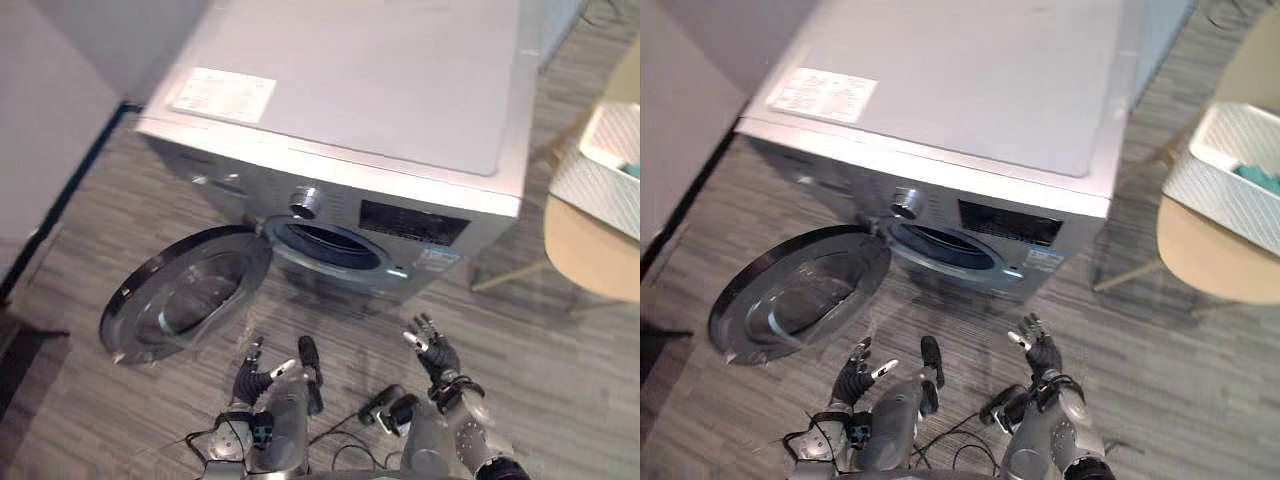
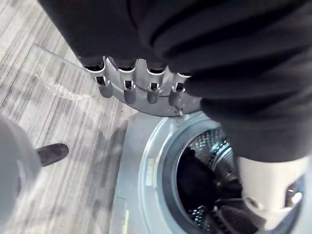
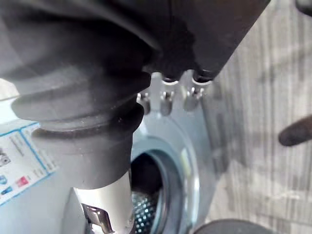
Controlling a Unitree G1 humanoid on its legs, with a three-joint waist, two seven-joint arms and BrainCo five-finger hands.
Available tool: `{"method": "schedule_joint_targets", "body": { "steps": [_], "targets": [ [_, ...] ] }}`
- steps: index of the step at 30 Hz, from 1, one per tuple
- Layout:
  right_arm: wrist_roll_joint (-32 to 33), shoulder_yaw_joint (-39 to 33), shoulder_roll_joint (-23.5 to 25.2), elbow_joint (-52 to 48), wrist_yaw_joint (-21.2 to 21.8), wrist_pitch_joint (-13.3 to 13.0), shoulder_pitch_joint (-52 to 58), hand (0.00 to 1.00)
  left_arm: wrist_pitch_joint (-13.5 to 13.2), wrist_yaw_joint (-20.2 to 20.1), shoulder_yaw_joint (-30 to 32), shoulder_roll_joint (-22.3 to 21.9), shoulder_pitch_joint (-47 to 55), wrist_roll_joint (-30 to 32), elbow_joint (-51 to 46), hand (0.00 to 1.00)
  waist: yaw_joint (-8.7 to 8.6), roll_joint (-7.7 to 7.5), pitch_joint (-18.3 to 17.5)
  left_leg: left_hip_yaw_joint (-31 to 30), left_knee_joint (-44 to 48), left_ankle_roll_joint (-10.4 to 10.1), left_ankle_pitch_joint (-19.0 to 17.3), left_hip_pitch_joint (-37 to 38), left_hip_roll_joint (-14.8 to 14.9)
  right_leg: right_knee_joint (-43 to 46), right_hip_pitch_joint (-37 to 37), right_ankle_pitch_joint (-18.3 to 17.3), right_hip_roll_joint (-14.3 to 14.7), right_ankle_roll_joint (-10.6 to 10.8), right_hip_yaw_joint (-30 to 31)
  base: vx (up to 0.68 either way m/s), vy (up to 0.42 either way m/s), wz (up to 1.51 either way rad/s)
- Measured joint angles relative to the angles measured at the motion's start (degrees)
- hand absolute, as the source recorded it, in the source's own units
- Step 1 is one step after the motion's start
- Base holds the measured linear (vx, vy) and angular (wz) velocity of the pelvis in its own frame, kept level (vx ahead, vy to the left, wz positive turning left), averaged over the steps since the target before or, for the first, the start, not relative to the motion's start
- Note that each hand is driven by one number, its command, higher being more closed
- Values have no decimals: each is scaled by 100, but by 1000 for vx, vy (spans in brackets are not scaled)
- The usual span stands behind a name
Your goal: Pick up the laundry basket with both hands and put the clothes into the washing machine.
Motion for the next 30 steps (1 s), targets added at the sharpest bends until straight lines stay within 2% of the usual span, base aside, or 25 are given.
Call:
{"method": "schedule_joint_targets", "body": {
  "steps": [1, 3, 4, 5, 6, 7, 8, 9, 10, 11, 12, 14, 15, 16, 17, 19, 20, 21, 22, 24, 25, 27, 28, 29, 30],
  "targets": [
    [-140, -97, -6, -56, -191, -65, -16, 0, -3, 17, -5, -59, 10, -151, 123, 0, -16, 77, -69, 236, 1091, -7, -624, 270, 266, -135, 182, 81, 53, 0, -79, -140, -183, 40],
    [-244, -261, 1, -247, -447, -117, 129, 0, -4, 26, -42, -175, 92, -423, 180, 0, -98, 181, -236, 245, 1875, -161, -927, 690, 472, -259, 371, 129, 159, -15, -184, -144, -46, 25],
    [-242, -405, 26, -418, -601, -182, 299, 0, -40, 71, -155, -215, 115, -745, 236, 0, -192, 251, -477, 2, 2050, -357, -1019, 987, 447, -313, 407, 158, 198, 8, -283, -157, 42, 34],
    [-239, -625, 93, -454, -706, -234, 373, 0, -69, 138, -290, -212, 89, -1032, 339, 0, -288, 292, -652, -247, 1900, -848, -1074, 1312, 306, -341, 389, 211, 201, 17, -306, -126, 62, 29],
    [-236, -734, 138, -459, -763, -234, 372, 0, -79, 175, -348, -210, 47, -1152, 357, 0, -336, 314, -704, -373, 1692, -997, -1078, 1466, 220, -359, 367, 254, 212, 19, -310, -161, 88, 13],
    [-224, -939, 238, -530, -850, -239, 377, 0, -103, 274, -470, -207, -104, -1370, 366, 0, -424, 373, -751, -608, 995, -1292, -1311, 1734, 61, -472, 260, 400, 309, -33, -269, -213, 117, -6],
    [-186, -1042, 352, -690, -937, -244, 387, 0, -134, 298, -588, -197, -218, -1498, 366, 0, -500, 427, -788, -699, 246, -1196, -1600, 1899, -27, -520, 78, 566, 388, -131, -183, -229, 141, -19],
    [-196, -1093, 417, -830, -990, -242, 421, 0, -152, 301, -634, -185, -299, -1580, 368, 0, -512, 430, -800, -680, -117, -1073, -1690, 2002, -85, -497, -53, 619, 401, -171, -74, -258, 181, -35],
    [-207, -1239, 533, -1209, -1060, -241, 487, 0, -177, 298, -710, -142, -458, -1722, 369, 0, -585, 387, -793, -648, -653, -929, -1787, 2175, -238, -403, -289, 715, 367, -219, 127, -204, 171, -27],
    [-225, -1301, 625, -1407, -1089, -245, 533, 0, -177, 298, -772, -104, -544, -1771, 382, 0, -652, 361, -788, -643, -816, -901, -1806, 2196, -293, -367, -398, 782, 346, -226, 248, -295, 256, -30],
    [-282, -1476, 802, -1718, -1207, -259, 569, 0, -186, 288, -886, -4, -758, -1871, 454, 0, -723, 268, -774, -611, -907, -838, -1839, 2192, -416, -323, -631, 974, 317, -221, 681, -288, 253, -45],
    [-531, -1694, 929, -2229, -1484, -371, 580, 0, -222, 285, -919, 121, -1012, -1871, 583, 0, -791, 134, -708, -428, -673, -821, -1841, 2151, -593, -395, -869, 1396, 392, -46, 1855, -272, 211, -63],
    [-695, -1748, 931, -2488, -1587, -406, 606, 0, -244, 303, -898, 145, -1076, -1866, 590, 0, -821, 97, -694, -338, -477, -692, -1806, 2142, -642, -554, -864, 1640, 461, 112, 2231, -266, 155, -87],
    [-891, -1767, 934, -2822, -1685, -462, 585, 0, -294, 332, -788, 120, -1040, -1860, 595, 0, -785, 163, -725, -145, -411, -455, -1768, 2136, -564, -948, -785, 1906, 692, 367, 2724, -254, 144, -91],
    [-1001, -1735, 942, -2996, -1771, -541, 560, 0, -327, 359, -777, 111, -1009, -1861, 586, 0, -799, 200, -730, 31, -406, -350, -1826, 2159, -523, -697, -802, 1692, 691, 284, 2803, -238, 135, -88],
    [-1336, -1700, 941, -3428, -2043, -889, 424, 0, -379, 434, -768, 214, -1038, -1863, 548, 0, -932, 190, -804, 571, -700, 88, -2094, 2256, -510, 524, -733, 702, 482, 196, 2468, -176, 117, -41],
    [-1391, -1669, 955, -3426, -2089, -916, 345, 0, -379, 433, -753, 241, -1018, -1867, 546, 0, -921, 112, -826, 642, -755, 66, -2079, 2239, -555, 648, -677, 538, 406, 174, 2329, -151, 40, -61],
    [-1537, -1535, 941, -3427, -2118, -916, 183, 0, -378, 433, -732, 235, -895, -1873, 525, 0, -834, 48, -851, 901, -725, 52, -2064, 2187, -538, 676, -480, 328, 295, 123, 2064, -175, -56, -115],
    [-1646, -1321, 911, -3427, -2116, -909, 14, 0, -378, 426, -751, 215, -689, -1917, 501, 0, -730, 45, -866, 1215, -616, 61, -2069, 2177, -475, 568, -300, 137, 179, 222, 1816, -190, -103, -143],
    [-1948, -1019, 905, -3430, -2116, -898, -127, 0, -374, 403, -803, 210, -566, -1998, 485, 0, -621, 76, -889, 1382, -391, 76, -2078, 2057, -314, 515, -231, 49, 94, 263, 1616, -104, -161, -101],
    [-2346, -902, 901, -3435, -2136, -849, -190, 0, -377, 380, -807, 183, -574, -2101, 446, 0, -612, 95, -901, 1440, -181, 75, -2078, 1921, -140, 650, -271, -10, -23, 179, 1529, -55, -257, -45],
    [-2686, -844, 886, -3521, -2173, -794, -191, 0, -406, 382, -802, 123, -589, -2152, 300, 0, -632, 140, -941, 1553, 88, 59, -2088, 1744, 178, 1070, -379, -60, -405, 112, 1609, -22, -272, -20],
    [-2812, -778, 883, -3574, -2256, -781, -209, 0, -450, 384, -797, 121, -574, -2229, 236, 0, -610, 127, -983, 1548, 283, 10, -2114, 1677, 379, 1069, -369, -19, -668, 124, 1736, 26, -348, -30],
    [-2911, -665, 887, -3621, -2294, -775, -229, 0, -458, 391, -783, 157, -543, -2312, 222, 0, -591, 40, -1048, 1536, 503, -61, -2156, 1623, 506, 813, -325, 318, -813, 65, 1804, 49, -504, -57],
    [-2998, -493, 871, -3703, -2303, -756, -289, 0, -457, 399, -740, 189, -516, -2400, 214, 0, -529, -16, -1103, 1528, 691, -201, -2237, 1602, 685, 600, -354, 438, -804, 331, 1888, 57, -478, -100]
  ]
}}
